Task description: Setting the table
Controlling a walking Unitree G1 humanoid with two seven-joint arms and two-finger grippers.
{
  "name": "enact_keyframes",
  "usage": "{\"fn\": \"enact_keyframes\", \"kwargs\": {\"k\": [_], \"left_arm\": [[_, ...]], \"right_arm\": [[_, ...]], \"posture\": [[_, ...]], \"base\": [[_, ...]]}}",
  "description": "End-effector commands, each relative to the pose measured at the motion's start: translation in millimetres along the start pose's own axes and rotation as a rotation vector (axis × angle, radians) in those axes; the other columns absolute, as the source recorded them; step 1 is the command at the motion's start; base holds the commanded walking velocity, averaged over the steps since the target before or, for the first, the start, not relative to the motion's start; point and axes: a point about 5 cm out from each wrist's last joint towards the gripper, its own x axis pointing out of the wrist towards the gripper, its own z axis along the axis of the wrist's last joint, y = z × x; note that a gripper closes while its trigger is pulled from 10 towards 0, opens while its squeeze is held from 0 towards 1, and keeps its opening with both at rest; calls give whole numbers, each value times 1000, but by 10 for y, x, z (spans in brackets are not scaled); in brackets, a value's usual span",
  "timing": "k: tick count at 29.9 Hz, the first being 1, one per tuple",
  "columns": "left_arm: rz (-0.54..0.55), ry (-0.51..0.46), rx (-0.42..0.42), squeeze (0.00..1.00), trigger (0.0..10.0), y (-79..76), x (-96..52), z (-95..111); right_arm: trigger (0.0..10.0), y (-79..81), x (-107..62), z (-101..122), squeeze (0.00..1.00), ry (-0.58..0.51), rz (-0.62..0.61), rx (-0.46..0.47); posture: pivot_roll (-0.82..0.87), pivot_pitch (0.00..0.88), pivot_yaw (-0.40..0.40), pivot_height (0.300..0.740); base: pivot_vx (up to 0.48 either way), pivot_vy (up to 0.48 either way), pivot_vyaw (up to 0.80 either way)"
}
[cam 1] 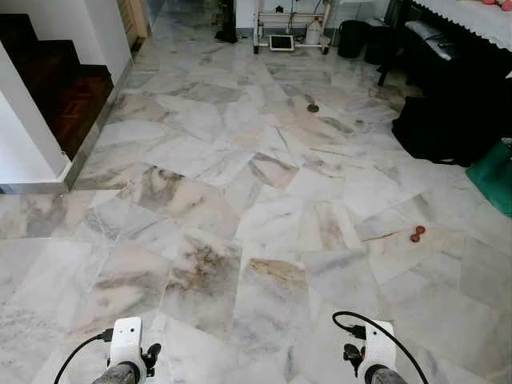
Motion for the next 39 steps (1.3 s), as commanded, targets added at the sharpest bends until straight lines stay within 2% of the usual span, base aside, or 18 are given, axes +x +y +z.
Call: {"fn": "enact_keyframes", "kwargs": {"k": [1,11,23,34,39], "left_arm": [[7,27,-15,0,10000,13,-10,-61],[8,35,-16,0,10000,19,-14,-81],[9,27,-24,0,10000,21,-11,-63],[-1,35,-4,0,10000,27,-14,-76],[-9,31,77,0,10000,40,-14,-57]], "right_arm": [[10000,-55,-11,-39,0,16,-15,18],[10000,-111,-17,-40,0,25,-23,1],[10000,-55,-14,-68,0,39,-12,-18],[10000,232,29,24,0,24,32,-45],[10000,368,44,79,0,18,52,-56]], "posture": [[-13,0,-36,740],[-17,0,-28,740],[-12,0,-27,740],[2,0,-28,740],[11,0,-29,740]], "base": [[0,0,-763],[0,0,-719],[0,0,-685],[0,0,-683],[0,-114,-676]]}}
